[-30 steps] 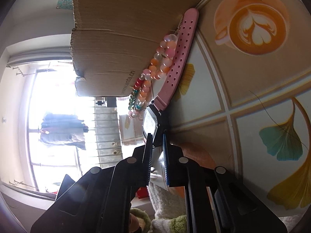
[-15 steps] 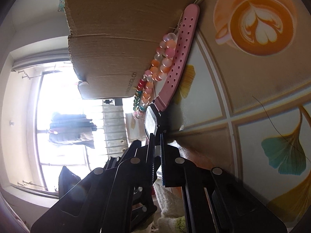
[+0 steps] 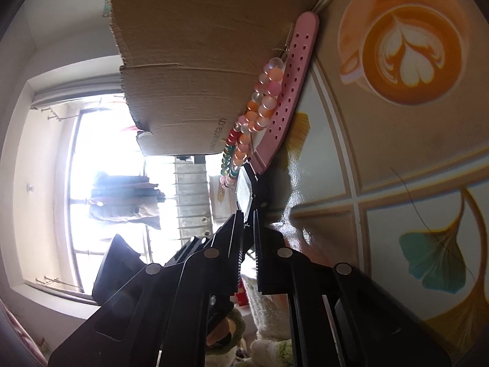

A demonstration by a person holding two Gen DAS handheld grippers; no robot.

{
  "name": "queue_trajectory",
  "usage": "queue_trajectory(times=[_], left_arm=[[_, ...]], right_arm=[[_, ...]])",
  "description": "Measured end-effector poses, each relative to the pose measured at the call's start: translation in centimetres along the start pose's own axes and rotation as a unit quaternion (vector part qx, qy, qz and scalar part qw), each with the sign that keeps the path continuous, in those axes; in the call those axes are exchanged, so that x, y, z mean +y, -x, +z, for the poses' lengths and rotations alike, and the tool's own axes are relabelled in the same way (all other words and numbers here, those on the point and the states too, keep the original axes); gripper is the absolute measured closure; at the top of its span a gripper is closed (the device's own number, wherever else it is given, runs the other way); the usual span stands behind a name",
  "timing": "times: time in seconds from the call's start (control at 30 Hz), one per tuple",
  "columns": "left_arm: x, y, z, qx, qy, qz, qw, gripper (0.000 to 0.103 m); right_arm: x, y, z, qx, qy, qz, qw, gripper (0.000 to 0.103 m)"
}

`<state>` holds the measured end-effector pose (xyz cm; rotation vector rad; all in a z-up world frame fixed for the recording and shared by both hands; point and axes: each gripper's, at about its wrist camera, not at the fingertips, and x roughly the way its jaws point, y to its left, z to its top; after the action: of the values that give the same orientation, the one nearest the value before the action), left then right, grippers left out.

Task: Organize jewelry
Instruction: 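Grasp the watch near its face with the right gripper while the left gripper holds the strap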

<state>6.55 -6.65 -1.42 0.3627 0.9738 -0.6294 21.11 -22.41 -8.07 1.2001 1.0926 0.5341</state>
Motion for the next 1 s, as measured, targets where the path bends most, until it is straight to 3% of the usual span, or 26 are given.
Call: queue_trajectory(times=[0.27,0.33,0.47,0.57,0.67,0.73,0.77,0.87,0.9,1.0], left_arm=[[3.2,-0.1,-0.2,0.003,0.054,-0.079,0.9954,0.083],[4.0,0.0,-0.7,0.006,0.067,-0.102,0.9925,0.084],[4.6,0.7,-2.1,0.014,0.092,-0.145,0.9851,0.084],[4.7,1.5,-3.2,0.022,0.11,-0.18,0.9773,0.084],[5.2,1.9,-3.9,0.027,0.116,-0.206,0.9712,0.084],[5.9,1.8,-4.2,0.032,0.124,-0.227,0.9654,0.084],[6.2,1.8,-4.3,0.033,0.127,-0.236,0.9629,0.084],[6.8,1.7,-4.5,0.035,0.124,-0.254,0.9586,0.084],[6.9,1.7,-4.5,0.036,0.122,-0.258,0.9579,0.084],[7.6,1.6,-4.6,0.039,0.119,-0.279,0.9522,0.084]], right_arm=[[2.5,2.1,-1.3,-0.039,0.094,-0.094,0.99,0.073],[4.1,2.2,-2.2,-0.051,0.15,-0.139,0.978,0.069],[7.4,1.7,-4.8,-0.058,0.289,-0.229,0.928,0.06],[9.5,-0.2,-7.1,-0.049,0.416,-0.308,0.854,0.056],[10.7,-3.3,-9.5,-0.024,0.548,-0.373,0.749,0.053],[10.6,-4.4,-10.4,-0.009,0.598,-0.393,0.698,0.053],[10.7,-5.4,-10.7,0.001,0.628,-0.405,0.665,0.053],[9.9,-6.2,-11.1,0.026,0.681,-0.416,0.602,0.053],[9.8,-6.9,-11.3,0.035,0.703,-0.42,0.573,0.053],[9.4,-8.5,-11.7,0.048,0.749,-0.428,0.503,0.053]])
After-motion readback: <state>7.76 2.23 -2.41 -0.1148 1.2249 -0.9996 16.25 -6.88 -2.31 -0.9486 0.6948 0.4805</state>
